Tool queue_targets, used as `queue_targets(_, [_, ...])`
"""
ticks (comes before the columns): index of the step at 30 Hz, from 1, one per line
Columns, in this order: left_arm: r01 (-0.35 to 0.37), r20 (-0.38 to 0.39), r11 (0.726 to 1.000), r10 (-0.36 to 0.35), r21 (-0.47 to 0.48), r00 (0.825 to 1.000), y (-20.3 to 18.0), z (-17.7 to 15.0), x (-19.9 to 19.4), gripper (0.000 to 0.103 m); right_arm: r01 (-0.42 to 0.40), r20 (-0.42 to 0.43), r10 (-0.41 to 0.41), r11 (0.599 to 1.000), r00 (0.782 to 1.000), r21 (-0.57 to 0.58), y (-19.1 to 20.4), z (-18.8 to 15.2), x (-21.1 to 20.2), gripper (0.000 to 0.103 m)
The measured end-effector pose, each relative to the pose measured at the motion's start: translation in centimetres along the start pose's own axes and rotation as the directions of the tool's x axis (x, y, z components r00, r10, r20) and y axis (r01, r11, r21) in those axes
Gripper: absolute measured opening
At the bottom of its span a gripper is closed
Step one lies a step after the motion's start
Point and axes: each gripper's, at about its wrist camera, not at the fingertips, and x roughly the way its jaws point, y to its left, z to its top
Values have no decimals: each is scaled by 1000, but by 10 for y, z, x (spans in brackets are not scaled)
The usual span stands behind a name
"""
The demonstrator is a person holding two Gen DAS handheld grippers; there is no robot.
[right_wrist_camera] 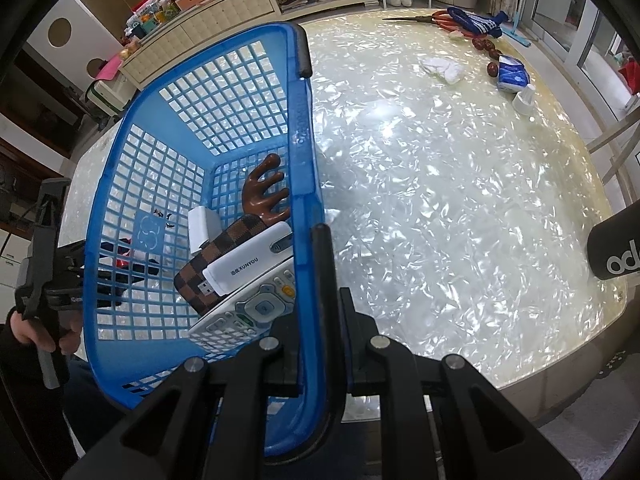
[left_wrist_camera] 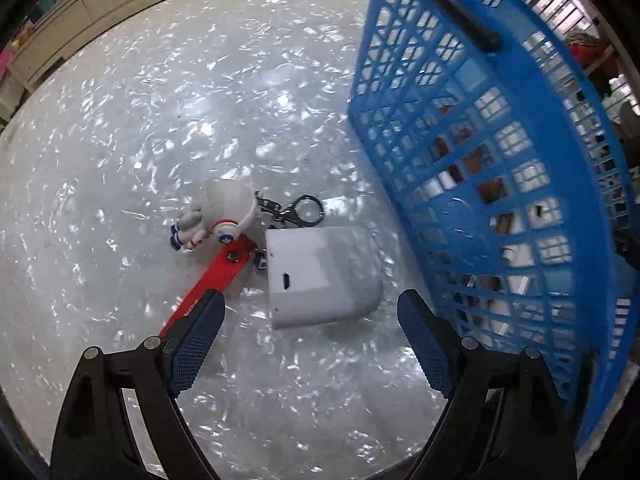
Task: Organize rigid objects
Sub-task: 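Move the left gripper back over the white earbud case, then grasp the white earbud case with the left gripper and lift it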
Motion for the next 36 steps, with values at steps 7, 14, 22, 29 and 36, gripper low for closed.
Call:
queue_targets(7, [17, 6, 999, -17, -38, 1000, -2, 7, 8, 90, 1, 1, -1, 1000, 1000, 4, -2, 3, 1, 13])
queue_targets(14, [45, 1, 997, -45, -55, 999, -5, 17, 16, 92, 7, 8, -7, 1000, 1000, 19, -7, 5, 0, 13])
queue_targets(22, [-38, -22, 999, 38, -13, 999, -3, 27, 33, 95, -1, 11, 1, 1000, 1000, 26, -8, 3, -2, 13])
queue_targets(29, [-56, -27, 998, 56, -11, 998, -9, 32, 45, 95, -5, 6, 5, 1000, 1000, 24, -8, 6, 0, 13])
queue_targets(36, [-100, -23, 994, 99, -42, 995, -6, 14, 57, 84, -7, 4, 7, 1000, 1000, 27, -8, 7, 1, 13])
